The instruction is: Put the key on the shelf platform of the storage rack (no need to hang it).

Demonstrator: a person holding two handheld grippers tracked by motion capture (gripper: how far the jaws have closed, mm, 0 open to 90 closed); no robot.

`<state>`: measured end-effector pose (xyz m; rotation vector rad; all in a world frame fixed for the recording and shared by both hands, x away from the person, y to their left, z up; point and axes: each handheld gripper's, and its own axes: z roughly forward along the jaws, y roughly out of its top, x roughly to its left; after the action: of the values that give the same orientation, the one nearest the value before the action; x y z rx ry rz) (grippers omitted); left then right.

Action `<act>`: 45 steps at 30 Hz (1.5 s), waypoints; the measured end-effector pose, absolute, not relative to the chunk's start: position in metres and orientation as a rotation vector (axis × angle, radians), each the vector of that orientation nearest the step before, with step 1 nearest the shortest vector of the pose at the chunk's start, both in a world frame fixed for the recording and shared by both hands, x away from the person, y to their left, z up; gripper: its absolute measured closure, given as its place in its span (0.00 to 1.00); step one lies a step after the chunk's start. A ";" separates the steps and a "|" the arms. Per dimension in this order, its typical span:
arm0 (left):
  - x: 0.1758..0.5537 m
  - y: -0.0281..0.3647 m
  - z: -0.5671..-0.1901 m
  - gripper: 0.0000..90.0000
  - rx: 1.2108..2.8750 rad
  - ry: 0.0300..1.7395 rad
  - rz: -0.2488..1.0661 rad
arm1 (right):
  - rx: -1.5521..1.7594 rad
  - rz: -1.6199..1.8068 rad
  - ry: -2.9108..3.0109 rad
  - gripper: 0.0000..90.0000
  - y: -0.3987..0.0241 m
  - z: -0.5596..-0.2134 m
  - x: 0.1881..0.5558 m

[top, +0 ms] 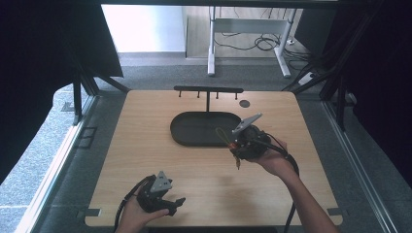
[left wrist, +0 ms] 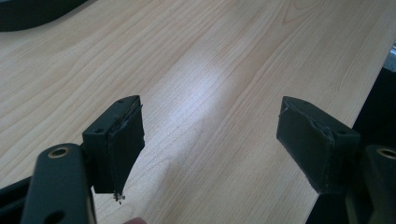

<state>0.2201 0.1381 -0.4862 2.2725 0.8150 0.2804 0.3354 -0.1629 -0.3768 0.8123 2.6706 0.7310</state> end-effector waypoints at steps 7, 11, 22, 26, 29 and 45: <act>0.220 0.136 -0.488 0.26 2.290 0.794 0.276 | 0.824 0.723 2.669 0.74 -0.164 -0.378 0.337; 0.219 0.135 -0.488 0.25 2.291 0.780 0.278 | 0.820 0.723 2.656 0.74 -0.164 -0.371 0.337; 0.218 0.135 -0.487 0.25 2.290 0.772 0.285 | 0.847 0.741 2.630 0.75 -0.173 -0.364 0.340; 0.219 0.135 -0.487 0.25 2.292 0.774 0.286 | 0.864 0.743 2.621 0.75 -0.177 -0.363 0.343; 0.219 0.135 -0.487 0.25 2.292 0.774 0.286 | 0.870 0.740 2.620 0.75 -0.178 -0.363 0.345; 0.218 0.139 -0.484 0.25 2.281 0.787 0.294 | 0.916 0.724 2.626 0.75 -0.173 -0.367 0.377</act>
<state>0.2184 0.1385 -0.4845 2.2808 0.7868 0.2942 0.3768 -0.1735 -0.3674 0.9156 2.6255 0.7237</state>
